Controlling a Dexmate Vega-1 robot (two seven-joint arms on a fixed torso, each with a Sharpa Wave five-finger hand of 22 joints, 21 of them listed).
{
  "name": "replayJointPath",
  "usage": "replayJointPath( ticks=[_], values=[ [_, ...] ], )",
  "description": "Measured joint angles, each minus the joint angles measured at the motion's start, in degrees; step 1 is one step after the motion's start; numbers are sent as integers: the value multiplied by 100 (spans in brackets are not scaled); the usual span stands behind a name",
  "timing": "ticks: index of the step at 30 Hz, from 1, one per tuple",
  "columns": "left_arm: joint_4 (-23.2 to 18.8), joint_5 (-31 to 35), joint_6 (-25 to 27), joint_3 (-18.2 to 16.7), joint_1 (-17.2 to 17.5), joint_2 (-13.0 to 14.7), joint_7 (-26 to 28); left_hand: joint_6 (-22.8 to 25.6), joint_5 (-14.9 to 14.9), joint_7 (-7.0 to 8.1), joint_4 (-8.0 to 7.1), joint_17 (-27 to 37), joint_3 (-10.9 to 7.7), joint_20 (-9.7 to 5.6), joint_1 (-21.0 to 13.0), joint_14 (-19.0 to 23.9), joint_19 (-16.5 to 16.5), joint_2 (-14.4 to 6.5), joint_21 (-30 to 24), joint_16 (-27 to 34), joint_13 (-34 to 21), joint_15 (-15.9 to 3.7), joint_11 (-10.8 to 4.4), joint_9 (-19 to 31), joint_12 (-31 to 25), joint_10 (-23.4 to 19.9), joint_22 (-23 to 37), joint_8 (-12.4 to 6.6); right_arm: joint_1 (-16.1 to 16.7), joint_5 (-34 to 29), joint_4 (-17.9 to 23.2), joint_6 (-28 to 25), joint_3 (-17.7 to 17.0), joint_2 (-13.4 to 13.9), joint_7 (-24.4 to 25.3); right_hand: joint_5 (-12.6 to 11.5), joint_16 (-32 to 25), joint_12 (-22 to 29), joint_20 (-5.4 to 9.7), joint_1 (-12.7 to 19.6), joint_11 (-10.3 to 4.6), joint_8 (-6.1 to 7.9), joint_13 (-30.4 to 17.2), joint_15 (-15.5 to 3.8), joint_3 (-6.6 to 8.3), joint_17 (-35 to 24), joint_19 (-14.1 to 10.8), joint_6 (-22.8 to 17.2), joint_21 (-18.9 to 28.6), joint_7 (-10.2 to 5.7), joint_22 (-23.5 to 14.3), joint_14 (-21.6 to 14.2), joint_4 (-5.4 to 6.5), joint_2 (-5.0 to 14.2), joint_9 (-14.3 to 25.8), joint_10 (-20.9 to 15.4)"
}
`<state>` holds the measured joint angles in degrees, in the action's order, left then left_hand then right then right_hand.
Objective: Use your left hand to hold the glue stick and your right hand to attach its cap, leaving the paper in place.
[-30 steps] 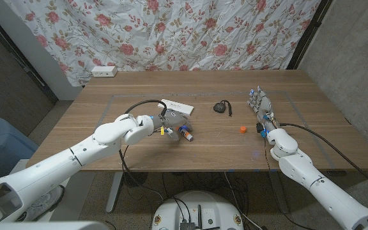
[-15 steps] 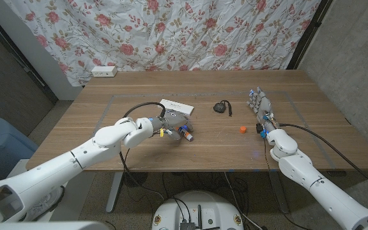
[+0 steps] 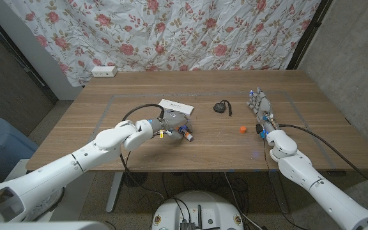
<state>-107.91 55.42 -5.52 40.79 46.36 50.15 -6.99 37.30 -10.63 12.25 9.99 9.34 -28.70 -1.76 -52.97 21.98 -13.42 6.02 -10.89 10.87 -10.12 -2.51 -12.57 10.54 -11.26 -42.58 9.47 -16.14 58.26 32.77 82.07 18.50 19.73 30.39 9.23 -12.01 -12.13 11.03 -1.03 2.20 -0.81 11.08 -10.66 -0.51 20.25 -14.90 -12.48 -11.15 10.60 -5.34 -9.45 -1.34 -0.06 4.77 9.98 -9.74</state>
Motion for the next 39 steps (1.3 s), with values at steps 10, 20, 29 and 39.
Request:
replayJointPath(
  ticks=[10,20,29,39],
  values=[
    [110,-14,29,10,24,1,263,327,0,2,-4,15,102,2,-152,131,-137,-32,0,0,0,-1,-19,-1,0,-289,0,0,23,-1,28,0,-12,-2,35,0,0,0,0,-27,-21,0,0,0,-10,-15,0,-44,0,-2,0,0,58,25,0,-20],
    [207,-26,63,47,36,-13,462,1119,-2,-2,-29,14,334,-19,-353,315,-259,-92,0,0,-14,-3,-22,6,2,-730,-1,-69,51,-2,52,-6,-28,-2,77,0,0,0,0,-76,-21,0,0,0,0,-8,0,-52,0,-11,0,0,95,-16,0,-20],
    [280,-34,91,76,36,-30,605,1785,-44,-14,-56,14,547,-60,-534,489,-341,-161,0,-6,-33,-15,-29,41,-8,-1280,-1,-176,58,-12,66,-12,-36,-3,119,0,0,0,0,-76,-21,0,0,0,0,1,0,-82,0,-41,0,0,95,-16,0,-20],
    [337,-39,106,102,30,-29,684,2036,-42,-27,-64,14,697,-60,-526,745,-402,-276,0,-6,-34,-24,20,44,-66,-1723,-1,-177,84,-25,106,-35,-42,-5,167,0,0,0,0,-76,-21,0,0,0,0,1,0,-82,0,-41,0,0,126,-16,0,-19]
  ],
)
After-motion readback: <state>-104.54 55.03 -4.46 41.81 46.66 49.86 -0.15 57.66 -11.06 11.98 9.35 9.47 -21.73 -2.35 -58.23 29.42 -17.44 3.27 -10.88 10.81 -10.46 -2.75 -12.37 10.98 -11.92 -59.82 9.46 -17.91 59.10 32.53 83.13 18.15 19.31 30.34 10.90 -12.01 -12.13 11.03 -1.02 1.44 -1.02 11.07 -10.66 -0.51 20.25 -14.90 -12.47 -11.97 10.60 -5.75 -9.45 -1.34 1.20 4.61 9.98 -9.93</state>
